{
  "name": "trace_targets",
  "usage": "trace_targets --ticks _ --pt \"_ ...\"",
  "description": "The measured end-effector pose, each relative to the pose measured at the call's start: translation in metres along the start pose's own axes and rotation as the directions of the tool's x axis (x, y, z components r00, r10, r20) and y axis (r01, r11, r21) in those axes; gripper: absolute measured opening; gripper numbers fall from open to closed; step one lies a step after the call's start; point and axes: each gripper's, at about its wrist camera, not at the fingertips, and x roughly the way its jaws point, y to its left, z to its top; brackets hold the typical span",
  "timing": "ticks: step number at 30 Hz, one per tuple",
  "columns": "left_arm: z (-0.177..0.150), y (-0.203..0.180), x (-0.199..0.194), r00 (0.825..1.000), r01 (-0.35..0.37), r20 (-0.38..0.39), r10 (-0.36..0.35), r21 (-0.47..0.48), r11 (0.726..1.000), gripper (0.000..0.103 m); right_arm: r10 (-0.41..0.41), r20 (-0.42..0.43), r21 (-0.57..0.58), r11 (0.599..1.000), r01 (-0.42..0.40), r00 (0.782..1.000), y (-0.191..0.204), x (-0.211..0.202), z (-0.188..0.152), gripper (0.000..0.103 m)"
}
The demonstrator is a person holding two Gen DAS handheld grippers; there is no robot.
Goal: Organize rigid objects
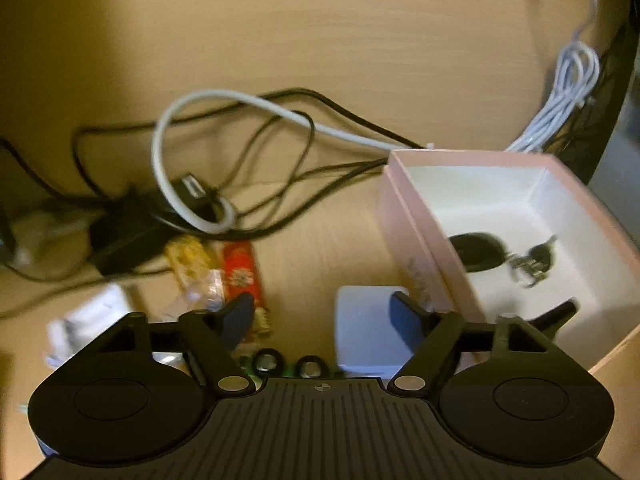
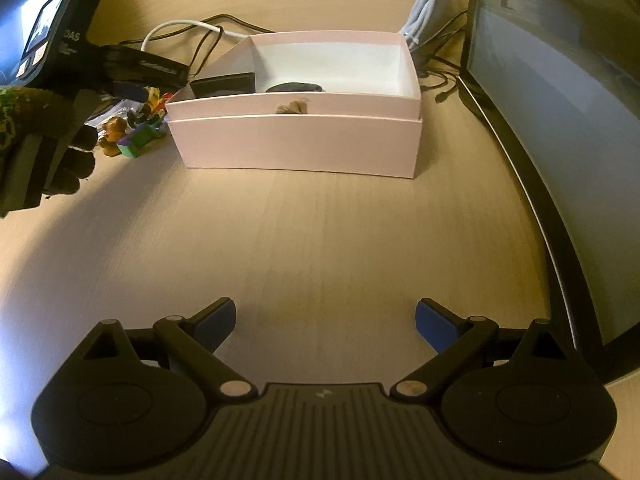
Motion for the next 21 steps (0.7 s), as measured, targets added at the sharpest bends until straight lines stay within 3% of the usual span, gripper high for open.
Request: trace_targets --ticks 2,5,7,12,16,21 --pt "0.007 0.005 0.007 0.999 0.043 -0.021 -0.045 -0.062 0.997 0.077 0.003 -0.002 -0.005 1.000 -0.003 1.000 0.000 0.000 0.000 0.098" --pt "0.020 0.004 0.025 0.999 -0.002 -0.042 -0.002 -0.096 0.995 0.066 0.007 -0.005 -0.029 1.000 -0.007 1.000 0.003 0.000 0.001 0.098" --pt "0.026 0.004 0.039 0.998 -0.024 -0.060 0.019 -0.085 0.996 0.048 0.003 0.003 -0.052 0.999 -0.003 1.000 0.006 -0.002 0.001 0.098" --pt "0.019 -0.003 0.037 0.995 0.032 -0.094 -0.031 0.005 0.999 0.032 -0.009 0.024 -0.082 0.997 0.011 1.000 0.010 -0.007 0.000 0.098" --pt "-0.006 -0.006 0.013 0.988 0.091 -0.129 -0.079 0.091 0.992 0.028 -0.014 0.016 -0.052 0.999 0.015 1.000 0.010 -0.006 -0.001 0.098" --pt "-0.052 -0.002 -0.033 0.981 0.149 -0.139 -0.136 0.089 0.985 0.027 -0.010 0.017 -0.055 0.998 0.011 1.000 0.020 -0.003 0.001 0.098"
